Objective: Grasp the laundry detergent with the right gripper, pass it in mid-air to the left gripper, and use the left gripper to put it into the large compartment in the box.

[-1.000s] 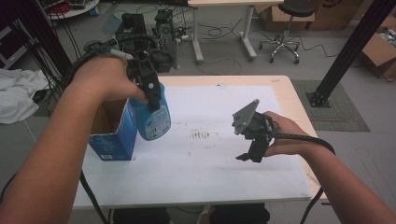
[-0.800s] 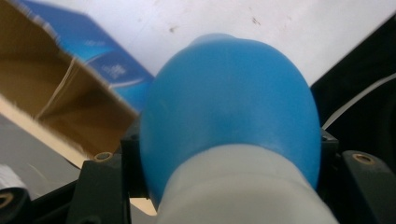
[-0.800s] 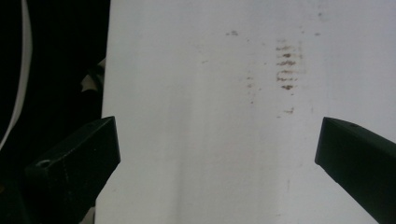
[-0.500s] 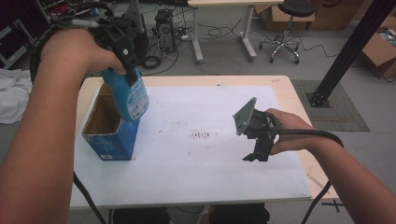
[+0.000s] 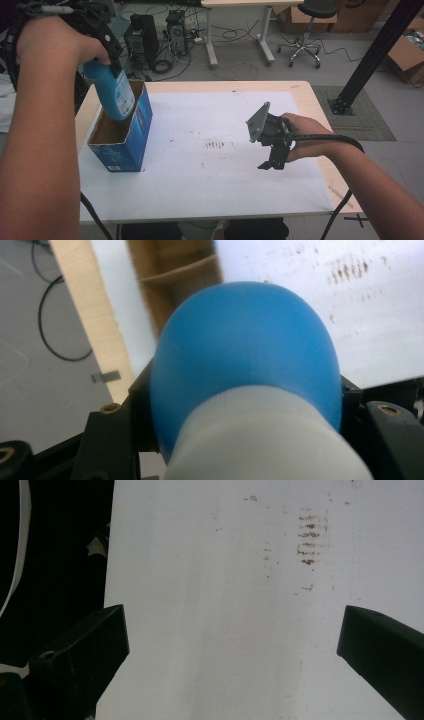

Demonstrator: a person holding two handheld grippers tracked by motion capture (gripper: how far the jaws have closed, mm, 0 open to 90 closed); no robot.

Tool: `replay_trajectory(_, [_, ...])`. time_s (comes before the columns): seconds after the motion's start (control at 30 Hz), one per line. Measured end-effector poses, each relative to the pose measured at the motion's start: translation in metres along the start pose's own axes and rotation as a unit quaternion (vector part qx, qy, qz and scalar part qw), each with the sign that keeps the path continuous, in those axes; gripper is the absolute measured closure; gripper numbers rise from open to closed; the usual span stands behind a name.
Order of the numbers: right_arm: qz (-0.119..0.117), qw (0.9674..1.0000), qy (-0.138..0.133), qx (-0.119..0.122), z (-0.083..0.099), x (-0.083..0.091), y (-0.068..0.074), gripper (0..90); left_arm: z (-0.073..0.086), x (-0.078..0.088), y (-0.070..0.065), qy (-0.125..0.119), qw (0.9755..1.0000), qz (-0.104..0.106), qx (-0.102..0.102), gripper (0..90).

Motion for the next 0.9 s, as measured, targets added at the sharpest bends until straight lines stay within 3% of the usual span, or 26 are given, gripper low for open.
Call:
replay_trajectory(0.07, [0.000,1.0000,0.001,0.001,0.001,-0.001,0.000,0.0,0.001,0.001,0.006,-0.002,0.9998,-0.002,0.017,38.3])
replay_trajectory(0.3, [-0.002,1.0000,0.003,-0.002,0.004,0.000,-0.001,0.0,0.004,-0.005,0.019,-0.002,0.9994,-0.009,0.034,38.4])
replay_trajectory(0.9, [-0.004,1.0000,0.006,-0.003,0.006,0.003,0.002,0.2,0.002,-0.061,0.026,0.012,0.9995,-0.010,0.028,38.3])
Point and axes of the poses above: each handheld gripper's, and its own axes: x roughly backward along the jaws, z roughly out of its underside, y roughly to its left, the point moved 6 cm from there along -x, roughly forward along the jaws, and after that the axes turned 3 degrees about x, right-handed, at the moved point
